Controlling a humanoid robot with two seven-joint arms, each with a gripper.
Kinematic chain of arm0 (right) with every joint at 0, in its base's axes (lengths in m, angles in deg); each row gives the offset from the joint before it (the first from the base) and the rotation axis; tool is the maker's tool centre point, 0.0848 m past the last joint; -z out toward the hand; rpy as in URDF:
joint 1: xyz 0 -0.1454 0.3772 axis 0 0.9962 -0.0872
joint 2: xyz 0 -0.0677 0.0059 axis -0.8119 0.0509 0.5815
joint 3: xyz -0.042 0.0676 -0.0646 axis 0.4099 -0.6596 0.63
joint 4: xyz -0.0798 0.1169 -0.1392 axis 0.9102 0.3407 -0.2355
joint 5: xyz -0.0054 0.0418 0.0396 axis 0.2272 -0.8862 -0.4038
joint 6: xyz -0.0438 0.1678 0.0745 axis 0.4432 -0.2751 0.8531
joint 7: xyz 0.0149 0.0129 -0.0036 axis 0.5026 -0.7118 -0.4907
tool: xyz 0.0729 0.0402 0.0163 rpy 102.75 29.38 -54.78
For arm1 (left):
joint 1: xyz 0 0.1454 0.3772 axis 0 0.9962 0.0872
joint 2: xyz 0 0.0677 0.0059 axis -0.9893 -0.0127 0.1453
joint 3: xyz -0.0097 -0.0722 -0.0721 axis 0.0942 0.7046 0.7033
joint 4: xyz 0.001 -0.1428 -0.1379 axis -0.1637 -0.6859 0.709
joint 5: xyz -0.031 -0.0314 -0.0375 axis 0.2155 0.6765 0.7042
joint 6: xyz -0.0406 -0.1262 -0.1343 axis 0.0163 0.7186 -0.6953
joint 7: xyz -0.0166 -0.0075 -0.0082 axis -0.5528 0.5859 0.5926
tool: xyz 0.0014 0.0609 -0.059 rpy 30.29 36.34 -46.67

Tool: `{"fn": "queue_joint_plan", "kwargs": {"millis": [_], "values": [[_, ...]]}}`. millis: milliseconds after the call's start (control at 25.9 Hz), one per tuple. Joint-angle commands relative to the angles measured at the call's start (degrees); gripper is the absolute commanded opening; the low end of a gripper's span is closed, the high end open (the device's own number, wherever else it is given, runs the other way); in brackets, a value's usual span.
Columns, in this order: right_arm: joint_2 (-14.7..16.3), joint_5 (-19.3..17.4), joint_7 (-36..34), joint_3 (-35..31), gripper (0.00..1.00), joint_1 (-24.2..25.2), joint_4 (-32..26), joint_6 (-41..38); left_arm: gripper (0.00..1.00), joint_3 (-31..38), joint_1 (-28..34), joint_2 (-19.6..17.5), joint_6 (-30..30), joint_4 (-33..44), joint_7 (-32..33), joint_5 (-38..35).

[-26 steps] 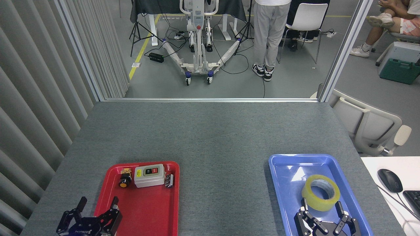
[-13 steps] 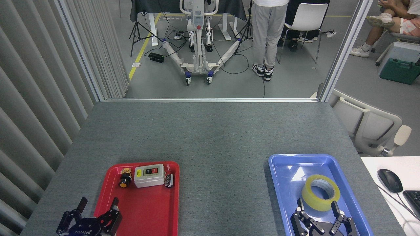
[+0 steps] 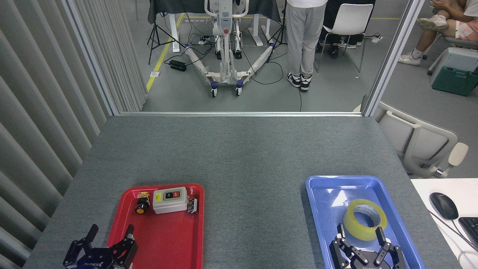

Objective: Place and move tape with both arms

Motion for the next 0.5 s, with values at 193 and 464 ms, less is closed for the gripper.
{"fn": "queue_joint_plan", "kwargs": {"millis": [193,464], "values": [[-0.11,-0.35,-0.01,0.00,1.00,0.03,-0.16,-0.08,0.99,-0.01,0.00,0.03,-0.02,0.00,-0.02,0.01],[-0.47,-0.53,-0.01,-0.18,1.00,0.03,-0.16,-0.26,0.99,-0.01,0.00,0.12,0.06,0.00,0.07,0.01]]}}
